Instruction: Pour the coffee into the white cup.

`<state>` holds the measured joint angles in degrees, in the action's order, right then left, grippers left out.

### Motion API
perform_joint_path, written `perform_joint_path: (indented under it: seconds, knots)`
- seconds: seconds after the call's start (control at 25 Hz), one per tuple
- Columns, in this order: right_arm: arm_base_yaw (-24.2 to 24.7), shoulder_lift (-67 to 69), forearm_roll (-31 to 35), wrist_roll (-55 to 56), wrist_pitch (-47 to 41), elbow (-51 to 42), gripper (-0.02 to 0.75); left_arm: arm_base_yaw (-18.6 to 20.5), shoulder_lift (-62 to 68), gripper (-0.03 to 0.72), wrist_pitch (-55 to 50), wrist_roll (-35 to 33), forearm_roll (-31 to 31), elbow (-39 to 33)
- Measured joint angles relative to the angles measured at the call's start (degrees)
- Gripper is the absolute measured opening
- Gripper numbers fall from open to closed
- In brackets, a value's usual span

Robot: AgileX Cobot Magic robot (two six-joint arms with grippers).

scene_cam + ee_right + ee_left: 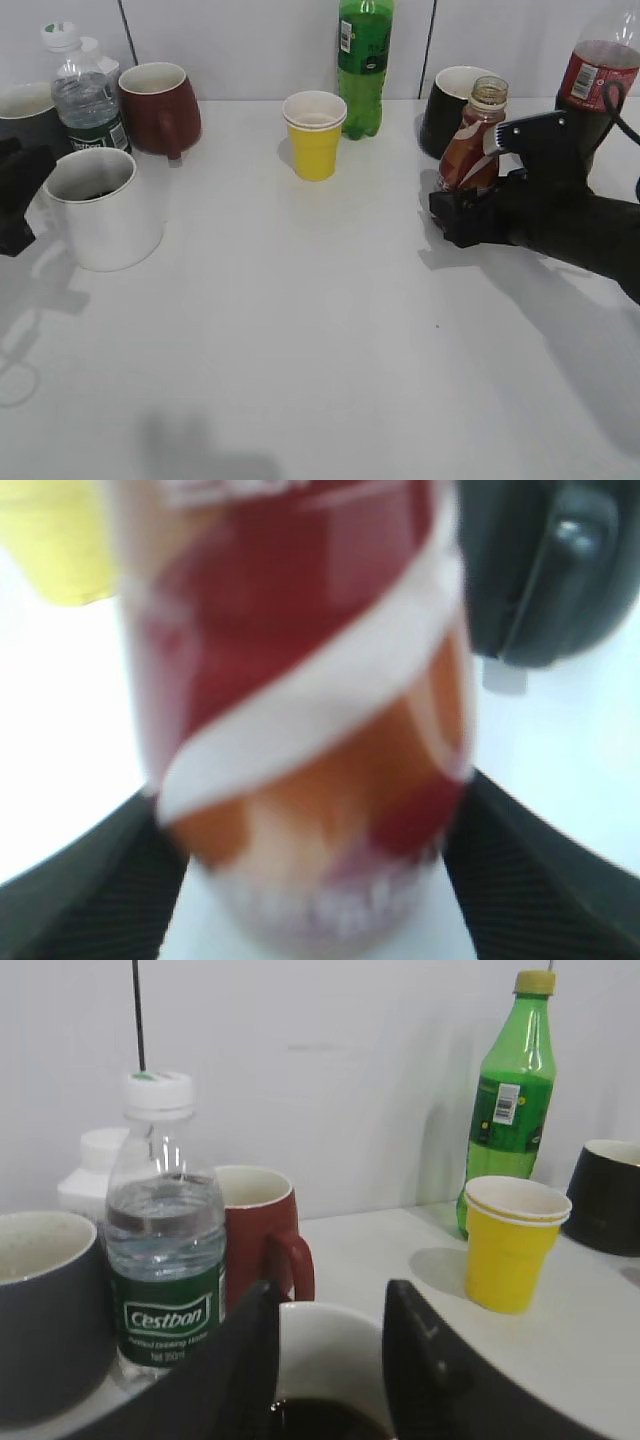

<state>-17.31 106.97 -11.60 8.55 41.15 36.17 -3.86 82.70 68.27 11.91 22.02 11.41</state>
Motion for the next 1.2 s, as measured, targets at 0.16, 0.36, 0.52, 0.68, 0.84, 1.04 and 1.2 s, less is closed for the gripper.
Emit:
perform_joint_path:
  seconds: [0.16,0.36,0.52,0.68,0.84,1.04,1.2]
  knots:
    - [0.0,-2.1,0.0,0.0,-0.2,-2.1,0.599,0.0,0.0,0.275,-3.0,2.0,0.1,0.9]
    - [0.0,-6.0,0.0,0.0,-3.7,-4.2,0.6,0.0,0.0,0.276,-10.4,6.2,0.8,3.0]
    - [0.0,-10.0,0.1,0.0,-9.1,-4.6,0.6,-0.4,0.0,0.277,-18.4,11.6,2.9,5.6]
    - [0.0,-14.6,0.1,0.0,-15.7,-4.6,0.597,-2.7,-2.8,0.277,-27.9,14.2,3.6,8.3]
    - [0.0,-19.6,0.1,0.0,-22.0,-4.6,0.597,-6.7,-7.7,0.277,-43.4,14.8,3.9,12.2]
    - [0.0,-25.6,0.2,0.3,-34.4,-3.2,0.596,-12.9,-14.3,0.277,-63.7,14.8,-0.2,18.5]
    - [0.0,-29.6,2.2,0.9,-49.7,2.0,0.595,-17.0,-17.7,0.277,-81.0,14.8,-8.4,23.8]
